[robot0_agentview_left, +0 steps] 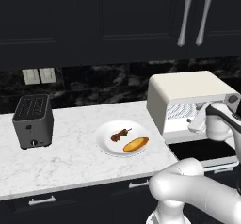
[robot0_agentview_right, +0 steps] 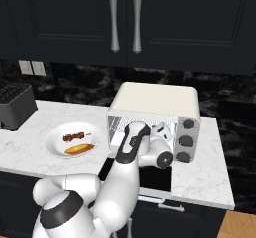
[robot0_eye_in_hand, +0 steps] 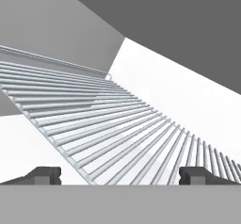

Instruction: Pick up the kebab skewer and baguette bread, and place them inside the toaster oven. Close the toaster oven door and start by setting the timer.

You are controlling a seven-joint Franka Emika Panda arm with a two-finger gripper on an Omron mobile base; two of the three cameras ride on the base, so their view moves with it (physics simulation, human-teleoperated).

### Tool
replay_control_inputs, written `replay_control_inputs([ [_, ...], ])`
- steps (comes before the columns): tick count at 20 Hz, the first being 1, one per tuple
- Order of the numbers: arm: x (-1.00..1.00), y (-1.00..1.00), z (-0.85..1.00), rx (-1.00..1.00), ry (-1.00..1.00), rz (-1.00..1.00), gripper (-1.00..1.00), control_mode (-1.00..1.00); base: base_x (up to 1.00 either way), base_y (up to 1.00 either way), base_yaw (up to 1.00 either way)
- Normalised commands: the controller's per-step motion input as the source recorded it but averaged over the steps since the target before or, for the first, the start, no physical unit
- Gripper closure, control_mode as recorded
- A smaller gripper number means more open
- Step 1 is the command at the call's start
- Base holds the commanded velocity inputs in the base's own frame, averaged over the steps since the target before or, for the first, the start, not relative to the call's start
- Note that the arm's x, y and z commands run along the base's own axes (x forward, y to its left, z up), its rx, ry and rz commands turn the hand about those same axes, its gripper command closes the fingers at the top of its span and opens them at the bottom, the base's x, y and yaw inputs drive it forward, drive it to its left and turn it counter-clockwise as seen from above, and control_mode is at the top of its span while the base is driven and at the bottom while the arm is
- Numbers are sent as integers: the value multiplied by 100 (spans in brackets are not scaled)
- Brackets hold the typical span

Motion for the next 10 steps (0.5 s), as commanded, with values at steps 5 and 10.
replay_control_inputs([
  [5,4,0,-3,0,-9,1,-100,-100,0,0,0],
  [10,0,-3,0,3,-2,0,100,-100,0,0,0],
])
